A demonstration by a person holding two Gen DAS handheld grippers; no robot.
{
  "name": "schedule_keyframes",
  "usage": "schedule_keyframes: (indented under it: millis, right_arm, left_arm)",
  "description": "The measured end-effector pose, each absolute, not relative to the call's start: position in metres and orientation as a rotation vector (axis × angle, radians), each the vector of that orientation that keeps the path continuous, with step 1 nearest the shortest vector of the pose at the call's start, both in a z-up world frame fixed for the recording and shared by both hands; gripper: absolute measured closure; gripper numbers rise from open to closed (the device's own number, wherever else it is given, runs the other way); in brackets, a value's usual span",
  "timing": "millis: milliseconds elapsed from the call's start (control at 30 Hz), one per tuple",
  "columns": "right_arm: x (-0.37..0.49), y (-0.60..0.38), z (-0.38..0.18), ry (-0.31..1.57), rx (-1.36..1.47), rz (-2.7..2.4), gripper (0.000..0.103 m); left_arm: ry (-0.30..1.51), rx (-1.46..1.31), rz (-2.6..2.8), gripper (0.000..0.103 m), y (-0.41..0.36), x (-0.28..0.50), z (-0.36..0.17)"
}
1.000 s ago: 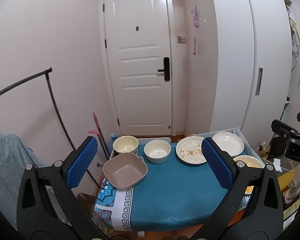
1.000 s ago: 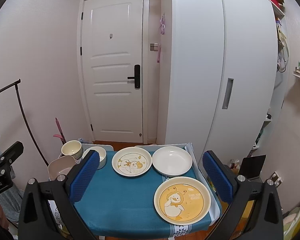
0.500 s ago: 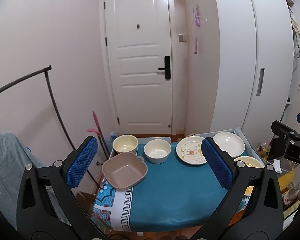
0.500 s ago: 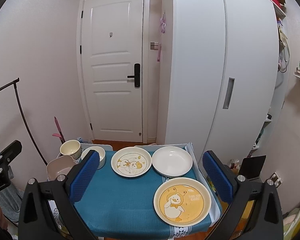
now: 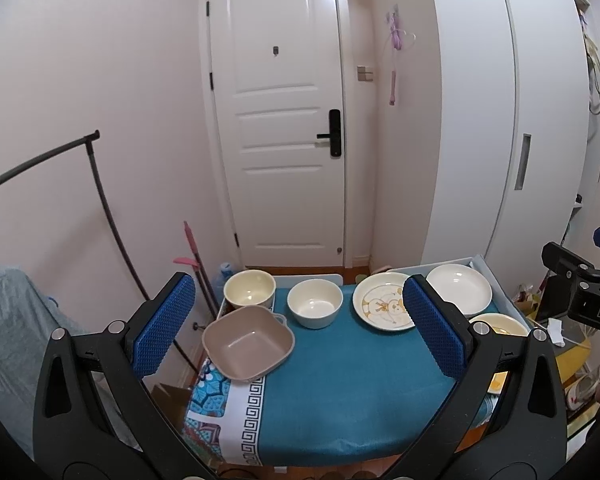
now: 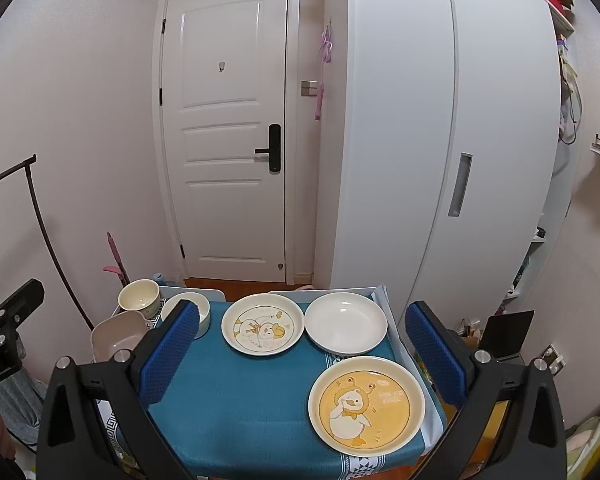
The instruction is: Organize plates and bowls
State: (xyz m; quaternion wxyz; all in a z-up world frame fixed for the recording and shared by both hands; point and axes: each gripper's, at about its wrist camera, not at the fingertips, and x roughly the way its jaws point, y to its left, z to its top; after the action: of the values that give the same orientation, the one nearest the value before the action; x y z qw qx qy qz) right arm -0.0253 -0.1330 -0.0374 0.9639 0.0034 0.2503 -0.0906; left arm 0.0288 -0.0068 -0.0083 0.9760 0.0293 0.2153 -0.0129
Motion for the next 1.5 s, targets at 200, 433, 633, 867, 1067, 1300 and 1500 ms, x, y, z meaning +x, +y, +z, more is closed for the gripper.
schedule_keyframes:
  millis: [200,433,633,867,1067,1300,1500]
  right_arm:
    - [-0.023,-0.132,-0.037,0.512,0.005,-0.185,0.0]
    - [-0.023,-0.132,-0.037,0.509,0.003,-0.181,0.0]
    - [-0.021,-0.132,-0.036,0.511,0.002,-0.181,0.0]
    - [-0.022,-0.133,-0.035,0.509,0.003,-0.182,0.0]
    - [-0.017,-0.134,-0.033,0.518,0.002,-0.186,0.0]
    - [-0.002,-0.146,-0.03,0.534,0.019,-0.196,0.0]
    - [0.012,-0.182,-0.047,0.595,0.075,-0.257,0.0]
  left_arm:
    - [0.433,0.05,-0.037,0.0,-0.007,0.03,-0.007]
    - [0.426,0.057,-0.035,0.0,-0.01,0.028,-0.005]
    - [0.424,0.054,-0.036,0.0,-0.009,0.027,-0.004]
    - [0.423,0.056,-0.038,0.0,-0.01,0.029,-0.002]
    - [0.429,0.051,-0.049,0.0,-0.01,0.037,0.001]
    - [0.457,0.069,-0.108,0.0,-0.019,0.069,0.005]
    - [0.544,0.097,-0.236,0.0,-0.047,0.11,-0.017]
